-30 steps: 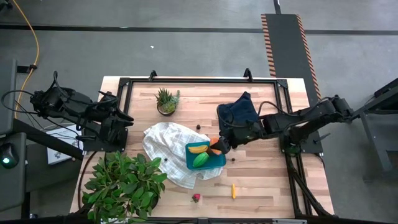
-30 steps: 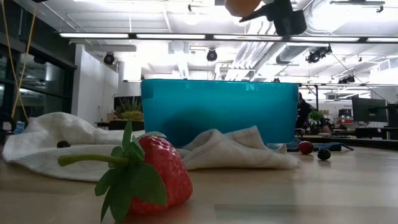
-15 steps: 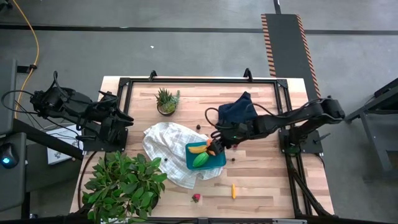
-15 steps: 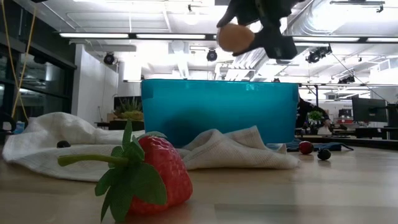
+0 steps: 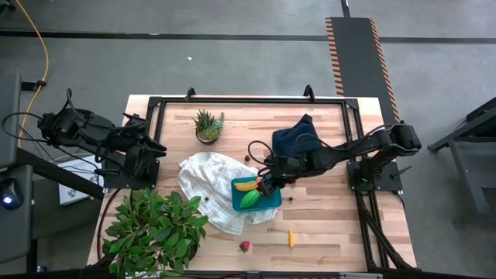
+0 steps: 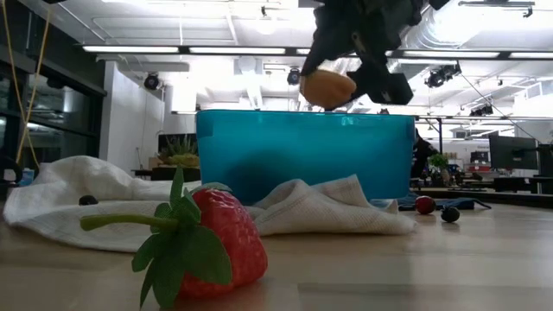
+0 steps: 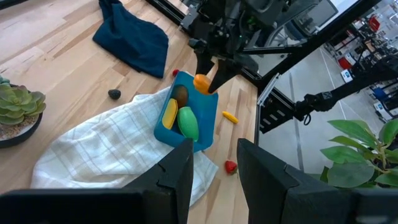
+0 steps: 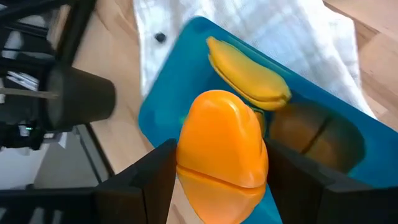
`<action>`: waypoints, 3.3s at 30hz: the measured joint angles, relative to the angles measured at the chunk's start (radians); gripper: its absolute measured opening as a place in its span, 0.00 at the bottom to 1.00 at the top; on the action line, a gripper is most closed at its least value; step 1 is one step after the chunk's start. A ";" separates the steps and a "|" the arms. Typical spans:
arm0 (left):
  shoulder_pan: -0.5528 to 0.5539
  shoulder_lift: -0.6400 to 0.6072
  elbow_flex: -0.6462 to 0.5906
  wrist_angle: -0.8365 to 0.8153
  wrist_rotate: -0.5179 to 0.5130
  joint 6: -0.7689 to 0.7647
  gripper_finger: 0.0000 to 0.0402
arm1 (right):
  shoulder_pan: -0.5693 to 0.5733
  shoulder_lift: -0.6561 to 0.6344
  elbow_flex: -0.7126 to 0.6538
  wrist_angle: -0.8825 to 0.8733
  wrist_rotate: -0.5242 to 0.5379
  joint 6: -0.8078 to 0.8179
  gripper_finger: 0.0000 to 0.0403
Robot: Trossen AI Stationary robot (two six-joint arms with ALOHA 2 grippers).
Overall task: Pick and placing Produce into tupperware
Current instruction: Put the yellow croissant into the blue bin, then put the red cherry into the blue bin
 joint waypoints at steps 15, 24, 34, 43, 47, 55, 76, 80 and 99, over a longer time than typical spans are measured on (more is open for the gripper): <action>0.000 0.000 0.000 0.000 0.000 -0.001 0.28 | 0.011 0.037 0.000 -0.044 -0.022 -0.021 0.52; 0.000 0.000 0.000 -0.001 0.000 0.000 0.28 | 0.022 0.037 0.000 -0.070 -0.041 -0.012 0.52; 0.000 0.000 0.000 -0.002 0.000 0.001 0.28 | 0.022 0.037 0.000 -0.075 -0.079 -0.016 0.52; 0.000 0.000 0.000 -0.002 0.000 0.001 0.28 | 0.022 0.037 0.000 -0.072 -0.082 -0.029 0.59; 0.000 0.000 0.000 -0.002 0.000 0.001 0.28 | 0.022 0.037 0.000 -0.070 -0.077 -0.029 0.59; 0.000 0.000 0.000 -0.003 0.000 0.001 0.28 | 0.015 0.037 0.000 0.018 -0.077 -0.046 0.60; 0.000 0.000 0.000 -0.004 0.000 0.001 0.28 | -0.115 -0.080 0.000 0.339 -0.076 -0.124 0.60; 0.000 0.000 0.000 -0.003 0.000 0.001 0.28 | -0.138 -0.160 0.000 0.338 -0.061 -0.156 0.60; 0.000 0.000 0.000 -0.005 -0.031 0.009 0.28 | -0.196 -0.524 0.000 -0.640 0.204 -0.237 0.60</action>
